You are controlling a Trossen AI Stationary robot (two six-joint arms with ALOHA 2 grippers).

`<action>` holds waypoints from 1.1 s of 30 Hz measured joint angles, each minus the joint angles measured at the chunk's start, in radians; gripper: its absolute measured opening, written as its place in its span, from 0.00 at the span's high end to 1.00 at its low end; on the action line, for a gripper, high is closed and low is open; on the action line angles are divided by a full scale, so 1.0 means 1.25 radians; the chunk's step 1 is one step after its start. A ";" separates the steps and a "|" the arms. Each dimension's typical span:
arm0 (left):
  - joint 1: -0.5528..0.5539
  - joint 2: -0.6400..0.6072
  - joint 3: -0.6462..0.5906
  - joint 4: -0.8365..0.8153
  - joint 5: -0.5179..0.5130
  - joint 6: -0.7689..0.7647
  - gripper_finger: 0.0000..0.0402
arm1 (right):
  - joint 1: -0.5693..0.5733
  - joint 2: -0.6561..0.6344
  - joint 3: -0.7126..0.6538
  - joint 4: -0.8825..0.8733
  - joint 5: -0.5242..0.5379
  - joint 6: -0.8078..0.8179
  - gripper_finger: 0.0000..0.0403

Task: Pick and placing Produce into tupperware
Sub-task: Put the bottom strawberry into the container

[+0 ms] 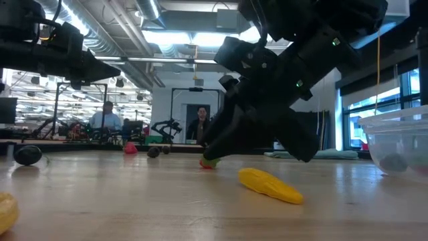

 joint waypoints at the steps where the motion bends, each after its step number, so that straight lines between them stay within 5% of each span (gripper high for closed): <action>1: 0.000 0.000 0.000 0.000 0.000 0.000 1.00 | 0.000 0.000 0.000 0.000 0.000 0.000 0.65; 16: 0.000 0.000 0.000 0.000 0.000 0.000 1.00 | 0.000 0.012 0.000 -0.011 0.000 0.033 0.97; 23: 0.000 0.000 0.000 0.000 0.000 0.000 1.00 | -0.010 -0.018 0.007 -0.035 0.001 0.195 0.99; 30: 0.000 0.000 0.000 0.000 0.000 0.000 1.00 | -0.012 -0.165 0.086 -0.270 0.074 0.272 0.99; 33: 0.000 0.000 0.000 0.000 0.000 0.000 1.00 | -0.011 -0.248 0.136 -0.460 0.063 0.445 1.00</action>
